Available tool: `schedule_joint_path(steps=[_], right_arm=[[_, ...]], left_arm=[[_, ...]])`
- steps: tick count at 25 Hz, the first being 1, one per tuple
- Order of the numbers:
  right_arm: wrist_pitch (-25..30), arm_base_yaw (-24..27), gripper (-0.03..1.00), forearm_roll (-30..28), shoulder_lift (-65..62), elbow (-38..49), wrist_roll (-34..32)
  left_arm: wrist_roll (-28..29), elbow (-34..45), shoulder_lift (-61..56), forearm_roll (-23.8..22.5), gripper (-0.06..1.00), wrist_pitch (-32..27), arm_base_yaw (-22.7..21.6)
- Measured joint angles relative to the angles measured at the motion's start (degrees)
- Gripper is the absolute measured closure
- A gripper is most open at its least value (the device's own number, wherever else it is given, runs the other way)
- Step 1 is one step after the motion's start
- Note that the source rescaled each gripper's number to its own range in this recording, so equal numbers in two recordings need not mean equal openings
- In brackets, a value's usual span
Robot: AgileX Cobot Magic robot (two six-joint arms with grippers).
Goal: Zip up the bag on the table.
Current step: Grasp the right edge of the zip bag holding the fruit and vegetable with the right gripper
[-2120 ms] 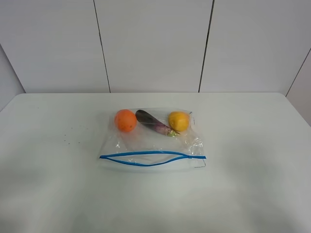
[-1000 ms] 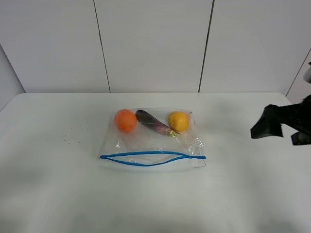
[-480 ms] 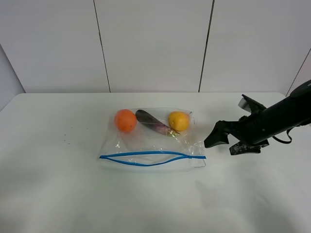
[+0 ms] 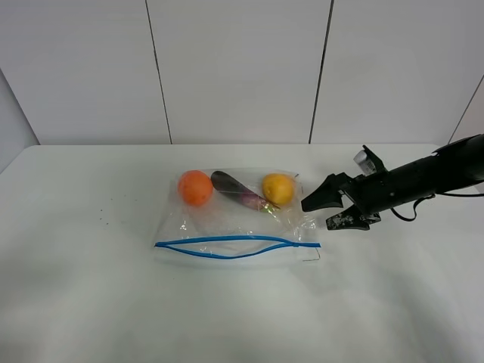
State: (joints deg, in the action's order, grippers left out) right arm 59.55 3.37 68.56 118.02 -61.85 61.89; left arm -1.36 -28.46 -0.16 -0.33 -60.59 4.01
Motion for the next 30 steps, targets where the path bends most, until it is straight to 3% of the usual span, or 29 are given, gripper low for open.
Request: schedule_joint_path(steps=[11, 14, 20, 30], right_arm=[[5.0, -1.5, -0.03, 4.4, 8.6, -2.0, 4.6], [5.5, -2.5, 0.06, 5.0, 10.1, -2.0, 5.1], [5.7, -2.4, 0.35, 5.2, 10.4, -2.0, 5.1], [5.8, -2.2, 0.41, 5.3, 10.4, -2.0, 5.1]], left_arm=[[0.0, 0.0, 0.0, 0.0, -0.06, 0.0, 0.0], [0.0, 0.0, 0.0, 0.0, -0.06, 0.0, 0.0], [0.0, 0.0, 0.0, 0.0, -0.06, 0.0, 0.0], [0.0, 0.0, 0.0, 0.0, -0.06, 0.0, 0.0]])
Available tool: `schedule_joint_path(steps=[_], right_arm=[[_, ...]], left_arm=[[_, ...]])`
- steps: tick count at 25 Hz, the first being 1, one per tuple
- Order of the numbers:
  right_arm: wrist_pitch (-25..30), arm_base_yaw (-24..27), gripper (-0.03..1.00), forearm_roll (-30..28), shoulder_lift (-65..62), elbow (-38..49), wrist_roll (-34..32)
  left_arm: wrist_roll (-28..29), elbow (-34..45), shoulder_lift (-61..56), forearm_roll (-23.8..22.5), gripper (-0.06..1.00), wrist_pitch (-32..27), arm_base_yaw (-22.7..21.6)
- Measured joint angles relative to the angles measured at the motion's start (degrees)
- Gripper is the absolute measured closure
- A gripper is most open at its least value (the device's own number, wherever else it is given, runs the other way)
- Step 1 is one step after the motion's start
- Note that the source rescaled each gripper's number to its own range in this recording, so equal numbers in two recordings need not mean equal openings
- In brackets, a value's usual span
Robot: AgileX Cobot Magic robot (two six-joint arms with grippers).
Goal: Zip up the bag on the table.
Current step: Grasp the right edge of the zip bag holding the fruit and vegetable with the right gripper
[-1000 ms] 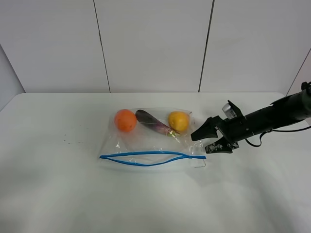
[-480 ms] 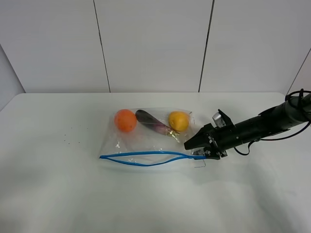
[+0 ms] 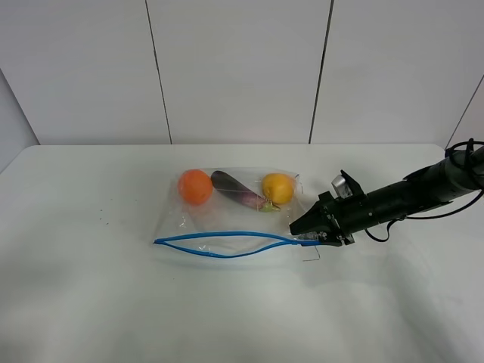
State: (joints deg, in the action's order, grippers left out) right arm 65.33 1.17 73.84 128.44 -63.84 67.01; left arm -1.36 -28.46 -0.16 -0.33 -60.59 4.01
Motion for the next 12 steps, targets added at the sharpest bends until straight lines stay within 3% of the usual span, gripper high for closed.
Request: schedule_joint_path(steps=[8, 10, 12], right_arm=[[-0.4, 0.0, 0.43, 0.2, 0.0, 0.0, 0.0], [-0.4, 0.0, 0.52, 0.4, 0.0, 0.0, 0.0], [-0.6, 0.0, 0.69, 0.5, 0.0, 0.0, 0.0]], left_arm=[[0.0, 0.0, 0.0, 0.0, -0.06, 0.0, 0.0], [0.0, 0.0, 0.0, 0.0, -0.06, 0.0, 0.0], [0.0, 0.0, 0.0, 0.0, -0.06, 0.0, 0.0]])
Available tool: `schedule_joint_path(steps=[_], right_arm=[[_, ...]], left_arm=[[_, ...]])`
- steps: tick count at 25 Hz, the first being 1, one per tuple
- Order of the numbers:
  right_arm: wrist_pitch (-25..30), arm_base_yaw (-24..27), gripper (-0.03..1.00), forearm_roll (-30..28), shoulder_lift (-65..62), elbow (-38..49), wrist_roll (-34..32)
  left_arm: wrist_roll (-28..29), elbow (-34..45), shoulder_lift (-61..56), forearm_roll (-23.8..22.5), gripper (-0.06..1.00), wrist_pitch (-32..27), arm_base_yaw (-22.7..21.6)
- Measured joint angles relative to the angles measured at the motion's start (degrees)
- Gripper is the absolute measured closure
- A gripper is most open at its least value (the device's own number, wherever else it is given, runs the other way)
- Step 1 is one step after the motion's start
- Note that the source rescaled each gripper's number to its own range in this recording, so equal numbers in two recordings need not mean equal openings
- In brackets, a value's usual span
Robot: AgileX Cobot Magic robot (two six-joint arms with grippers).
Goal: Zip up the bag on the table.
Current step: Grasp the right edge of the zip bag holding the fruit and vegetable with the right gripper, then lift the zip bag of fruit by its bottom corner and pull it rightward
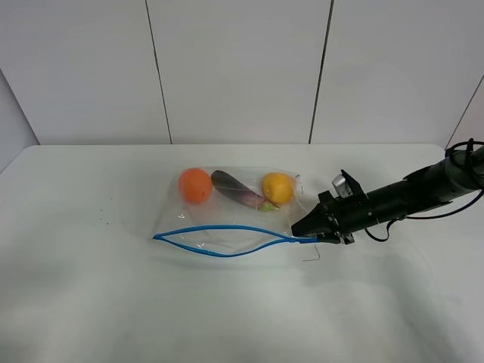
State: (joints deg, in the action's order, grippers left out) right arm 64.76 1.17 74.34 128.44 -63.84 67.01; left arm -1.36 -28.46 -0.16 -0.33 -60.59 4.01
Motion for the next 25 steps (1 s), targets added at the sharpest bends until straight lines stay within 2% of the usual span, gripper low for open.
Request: schedule_joint_path(steps=[2, 3, 9, 15, 18, 25], right_arm=[[0.0, 0.0, 0.91, 0.1, 0.0, 0.0, 0.0], [0.2, 0.0, 0.97, 0.2, 0.0, 0.0, 0.0], [3.8, 0.0, 0.97, 3.7, 0.0, 0.0, -5.5], [4.1, -1.6, 0.97, 5.5, -0.3, 0.0, -19.4], [4.1, -3.4, 0.97, 8.5, -0.4, 0.0, -24.1], [4.1, -5.7, 0.97, 13.9, -1.6, 0.0, -28.7]], left_arm=[[0.0, 0.0, 0.0, 0.0, -0.06, 0.0, 0.0], [0.0, 0.0, 0.0, 0.0, -0.06, 0.0, 0.0], [0.0, 0.0, 0.0, 0.0, -0.06, 0.0, 0.0], [0.0, 0.0, 0.0, 0.0, -0.06, 0.0, 0.0], [0.0, 0.0, 0.0, 0.0, -0.06, 0.0, 0.0], [0.0, 0.0, 0.0, 0.0, -0.06, 0.0, 0.0]])
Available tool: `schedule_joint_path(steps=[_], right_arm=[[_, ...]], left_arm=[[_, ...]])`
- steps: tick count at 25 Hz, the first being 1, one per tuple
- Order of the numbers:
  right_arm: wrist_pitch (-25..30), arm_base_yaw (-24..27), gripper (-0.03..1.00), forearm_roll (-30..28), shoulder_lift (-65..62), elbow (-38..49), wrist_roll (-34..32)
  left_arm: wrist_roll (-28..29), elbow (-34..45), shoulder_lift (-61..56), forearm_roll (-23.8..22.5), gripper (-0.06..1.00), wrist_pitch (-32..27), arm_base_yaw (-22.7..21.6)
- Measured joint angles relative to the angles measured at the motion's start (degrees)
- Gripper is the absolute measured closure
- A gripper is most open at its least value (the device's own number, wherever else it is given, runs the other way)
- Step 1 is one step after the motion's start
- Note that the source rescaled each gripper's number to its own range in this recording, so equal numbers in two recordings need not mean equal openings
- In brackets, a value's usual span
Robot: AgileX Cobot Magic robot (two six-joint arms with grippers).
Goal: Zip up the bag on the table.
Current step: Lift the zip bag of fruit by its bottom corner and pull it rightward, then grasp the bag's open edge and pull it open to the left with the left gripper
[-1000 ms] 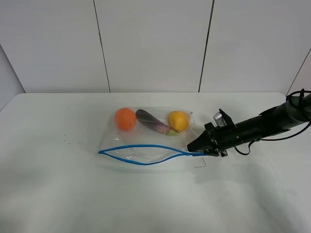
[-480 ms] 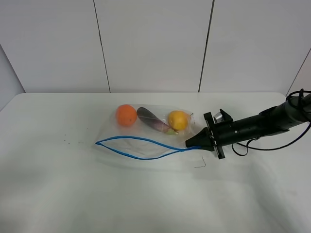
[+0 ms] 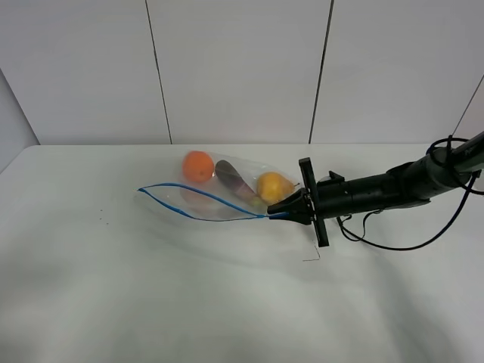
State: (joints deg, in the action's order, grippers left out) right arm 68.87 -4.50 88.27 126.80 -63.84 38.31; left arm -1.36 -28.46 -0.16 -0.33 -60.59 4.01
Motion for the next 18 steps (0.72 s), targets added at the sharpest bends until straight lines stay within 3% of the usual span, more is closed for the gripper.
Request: schedule_joint_path(steps=[7, 18], right_arm=[[-0.1, 0.0, 0.97, 2.6, -6.4, 0.1, -1.7], [-0.6, 0.0, 0.97, 1.1, -9.2, 0.1, -2.1]], left_arm=[[0.0, 0.0, 0.0, 0.0, -0.06, 0.0, 0.0], [0.0, 0.0, 0.0, 0.0, -0.06, 0.0, 0.0]])
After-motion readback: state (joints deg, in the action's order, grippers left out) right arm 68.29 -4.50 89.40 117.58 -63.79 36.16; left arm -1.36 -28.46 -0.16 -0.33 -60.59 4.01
